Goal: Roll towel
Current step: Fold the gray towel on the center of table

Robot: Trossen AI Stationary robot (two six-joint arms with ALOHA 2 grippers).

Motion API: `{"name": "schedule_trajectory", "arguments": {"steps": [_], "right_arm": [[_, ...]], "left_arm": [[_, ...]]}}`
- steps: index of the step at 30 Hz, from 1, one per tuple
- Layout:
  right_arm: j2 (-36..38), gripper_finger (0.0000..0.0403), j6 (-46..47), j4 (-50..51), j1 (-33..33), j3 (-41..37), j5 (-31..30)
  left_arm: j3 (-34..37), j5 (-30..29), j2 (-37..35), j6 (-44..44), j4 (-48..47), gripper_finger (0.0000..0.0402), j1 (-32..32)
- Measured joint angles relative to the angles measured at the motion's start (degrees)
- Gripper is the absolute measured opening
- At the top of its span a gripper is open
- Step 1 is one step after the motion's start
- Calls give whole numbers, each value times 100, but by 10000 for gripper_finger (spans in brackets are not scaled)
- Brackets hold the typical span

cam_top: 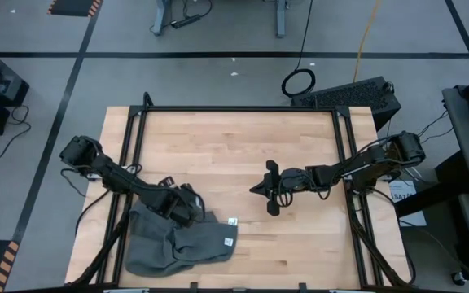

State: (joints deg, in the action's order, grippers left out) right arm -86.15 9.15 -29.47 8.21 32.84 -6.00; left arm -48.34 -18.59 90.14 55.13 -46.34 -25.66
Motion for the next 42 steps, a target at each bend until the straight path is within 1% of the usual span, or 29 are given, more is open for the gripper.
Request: {"name": "schedule_trajectory", "arguments": {"steps": [2, 3, 4, 10, 14, 17, 20, 23, 25, 26, 28, 30, 32, 35, 39, 41, 42], "right_arm": [[0, 0, 6, -47, 0, 0, 0], [0, 0, 8, -59, 2, 0, 0], [0, 0, 8, -81, 2, 0, 0], [2, 0, 8, -195, 2, 0, 0], [2, 0, -78, -220, 2, 0, -32], [2, 0, -70, -217, 4, 0, -230], [-38, 0, 305, -309, 4, 0, -369], [-232, 0, 587, -612, 4, 24, -457], [-482, 0, 644, -652, 3, 213, -457], [-631, 0, 657, -653, 2, 341, -457], [-976, 0, 663, -644, 2, 654, -461], [-1342, 0, 603, -628, 2, 1008, -454], [-1643, 0, 449, -557, 2, 1348, -437], [-1918, 0, 208, -369, 2, 1748, -433], [-2004, 0, -42, -176, 2, 2043, -426], [-2004, 0, -198, -115, 2, 2104, -426], [-2004, 0, -262, -93, 2, 2111, -426]], "left_arm": [[49, 0, 0, -11, 73, 53, 2], [58, -1, 1, -21, 104, 27, 2], [64, -5, -1, -19, 95, 15, 1], [36, -13, -1, -177, 53, 5, -4], [-136, -81, -1, -494, 32, 3, -8], [-287, -128, -3, -670, 24, 3, -10], [-415, -215, -6, -871, 23, 2, -21], [-543, -262, -6, -1064, 30, 2, -21], [-607, -269, -8, -1067, 35, 1, -21], [-632, -269, -8, -1024, -3, 1, -21], [-653, -254, -8, -648, -88, 3, -24], [-650, -106, -10, -299, -152, 15, -72], [-621, -10, -9, -46, -150, 40, -172], [-500, 33, -8, 341, -167, 99, -305], [-307, -313, -6, 779, -137, 192, -473], [-188, -279, -4, 786, 35, 221, -541], [-142, -202, -2, 739, 140, 223, -568]]}}
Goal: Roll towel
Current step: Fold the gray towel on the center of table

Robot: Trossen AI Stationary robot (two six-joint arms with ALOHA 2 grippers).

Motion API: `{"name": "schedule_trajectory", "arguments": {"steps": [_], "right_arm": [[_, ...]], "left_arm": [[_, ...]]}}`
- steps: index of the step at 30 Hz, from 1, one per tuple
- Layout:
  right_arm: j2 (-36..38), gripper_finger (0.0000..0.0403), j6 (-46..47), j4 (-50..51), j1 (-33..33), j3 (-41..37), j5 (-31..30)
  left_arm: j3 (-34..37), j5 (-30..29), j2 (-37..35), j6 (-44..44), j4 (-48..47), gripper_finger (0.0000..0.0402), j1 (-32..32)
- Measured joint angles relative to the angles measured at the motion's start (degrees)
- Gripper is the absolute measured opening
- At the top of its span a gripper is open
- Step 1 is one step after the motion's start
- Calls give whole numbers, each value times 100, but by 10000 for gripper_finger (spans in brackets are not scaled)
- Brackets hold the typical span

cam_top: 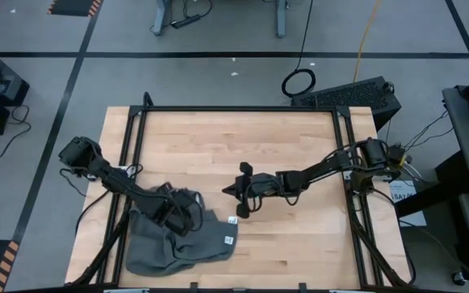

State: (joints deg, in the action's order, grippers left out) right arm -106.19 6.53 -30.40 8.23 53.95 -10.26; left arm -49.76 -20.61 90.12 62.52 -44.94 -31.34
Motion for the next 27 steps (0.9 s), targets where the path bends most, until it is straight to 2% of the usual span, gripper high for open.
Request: {"name": "schedule_trajectory", "arguments": {"steps": [1, 3, 7, 8, 16, 20, 23, 27], "right_arm": [[0, 0, -52, -1, 0, 2, 0], [0, 0, -153, -6, -13, 10, 0], [0, 0, -204, 43, -61, 11, 3], [0, 0, -235, 55, -72, 11, 2], [0, 0, -318, 56, -76, 11, 2], [0, 0, -320, 54, -76, 11, 30], [0, 2, -467, -31, -90, 17, 423], [-4, 28, -540, 240, 17, 419, 381]], "left_arm": [[42, 34, 12, -8, 79, 216, -36], [78, 64, 78, -3, 100, 177, -87], [79, 98, 132, 16, -53, 38, -137], [79, 32, 132, 41, -130, 20, -137], [-197, -647, -189, -370, -748, 5, -59], [-549, -1119, -465, -1179, -819, 3, -63], [-861, -1519, -721, -1893, -814, 3, -50], [-1230, -1839, -1002, -2691, -778, 2, 57]]}}
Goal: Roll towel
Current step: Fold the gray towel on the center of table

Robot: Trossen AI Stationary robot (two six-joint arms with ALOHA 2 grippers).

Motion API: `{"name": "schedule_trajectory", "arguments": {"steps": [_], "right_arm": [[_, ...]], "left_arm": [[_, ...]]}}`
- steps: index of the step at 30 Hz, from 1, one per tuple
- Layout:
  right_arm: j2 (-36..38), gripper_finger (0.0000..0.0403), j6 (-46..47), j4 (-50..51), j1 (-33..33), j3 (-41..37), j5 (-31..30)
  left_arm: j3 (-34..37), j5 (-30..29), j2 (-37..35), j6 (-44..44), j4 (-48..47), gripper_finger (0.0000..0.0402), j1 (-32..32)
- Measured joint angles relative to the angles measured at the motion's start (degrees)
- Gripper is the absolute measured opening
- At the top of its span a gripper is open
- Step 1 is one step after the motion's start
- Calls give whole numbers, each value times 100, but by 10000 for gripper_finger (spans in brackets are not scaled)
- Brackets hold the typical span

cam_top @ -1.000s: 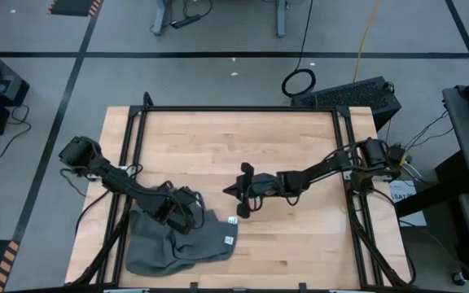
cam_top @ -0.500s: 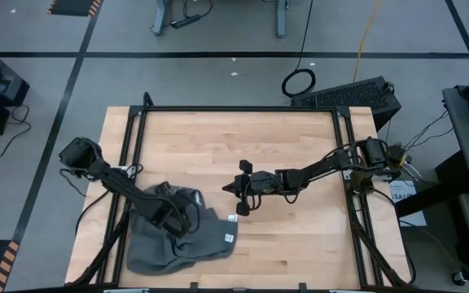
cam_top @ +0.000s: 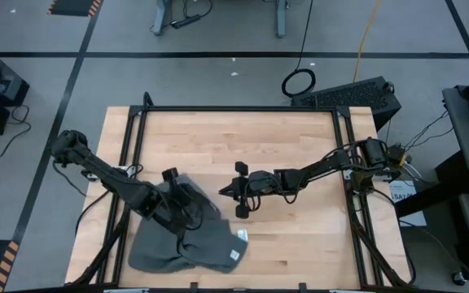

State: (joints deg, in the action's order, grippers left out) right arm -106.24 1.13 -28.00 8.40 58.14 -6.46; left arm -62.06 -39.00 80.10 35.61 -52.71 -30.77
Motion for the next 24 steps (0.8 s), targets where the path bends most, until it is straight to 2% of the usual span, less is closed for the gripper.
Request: {"name": "schedule_trajectory", "arguments": {"steps": [4, 7, 11, 15, 19, 21, 24], "right_arm": [[0, 84, -36, 849, 129, 649, -379], [2, 134, -26, 1110, 179, 1022, -440], [2, 188, 46, 1160, 184, 1168, -448], [-167, 216, 429, 1243, 78, 1171, -706], [-521, 205, 622, 1263, 2, 1167, -598], [-691, 174, 776, 1253, 37, 1168, -652], [-811, 98, 843, 1492, 88, 1164, -697]], "left_arm": [[-158, -54, -165, -670, 171, 2, 198], [-160, -53, -213, -1050, 282, 2, 376], [-160, -189, -220, -1399, 568, 1, 580], [-160, -215, -223, -2041, 1161, 1, 639], [-160, -258, -306, -2555, 1571, 1, 635], [-161, -442, -393, -2582, 1636, 1, 606], [-175, -657, -576, -2632, 1627, 1, 529]]}}
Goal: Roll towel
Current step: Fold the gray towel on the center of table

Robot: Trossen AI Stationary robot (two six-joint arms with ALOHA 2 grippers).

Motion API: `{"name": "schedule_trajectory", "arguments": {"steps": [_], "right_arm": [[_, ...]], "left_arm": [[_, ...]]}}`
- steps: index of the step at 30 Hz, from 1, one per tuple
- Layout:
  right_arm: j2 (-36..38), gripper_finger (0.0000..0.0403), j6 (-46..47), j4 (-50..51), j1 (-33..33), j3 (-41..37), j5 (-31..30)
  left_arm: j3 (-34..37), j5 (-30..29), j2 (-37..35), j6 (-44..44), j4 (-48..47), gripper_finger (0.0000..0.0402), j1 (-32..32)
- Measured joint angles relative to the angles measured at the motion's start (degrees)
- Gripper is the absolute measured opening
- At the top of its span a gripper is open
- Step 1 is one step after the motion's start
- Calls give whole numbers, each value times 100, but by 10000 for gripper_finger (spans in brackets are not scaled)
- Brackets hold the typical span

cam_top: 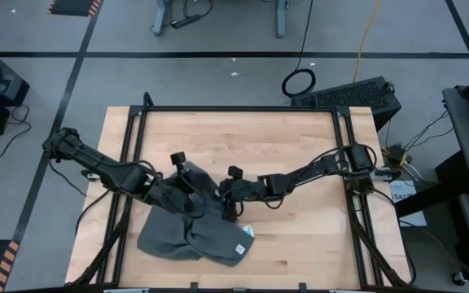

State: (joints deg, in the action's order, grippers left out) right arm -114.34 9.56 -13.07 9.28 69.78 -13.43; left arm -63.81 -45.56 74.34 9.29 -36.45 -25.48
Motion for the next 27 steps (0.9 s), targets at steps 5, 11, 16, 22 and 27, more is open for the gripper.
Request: {"name": "schedule_trajectory", "arguments": {"steps": [5, 11, 16, 22, 27], "right_arm": [[444, 14, -420, 750, -21, -4, -373], [1787, 11, -1317, 1312, -176, -4, -1071], [2866, 2, -1622, 1767, -218, 7, -1067], [3719, 7, -2095, 2272, -219, 7, -1034], [3893, 19, -2218, 3003, -219, 7, -986]], "left_arm": [[0, -278, -404, -336, 19, 1, -139], [-4, -557, -881, -1385, 833, 1, -166], [-4, -552, -1126, -2273, 1584, 1, -166], [-4, -82, -1374, -2810, 2341, 1, -125], [10, 644, -1327, -2637, 2416, 1, 107]]}}
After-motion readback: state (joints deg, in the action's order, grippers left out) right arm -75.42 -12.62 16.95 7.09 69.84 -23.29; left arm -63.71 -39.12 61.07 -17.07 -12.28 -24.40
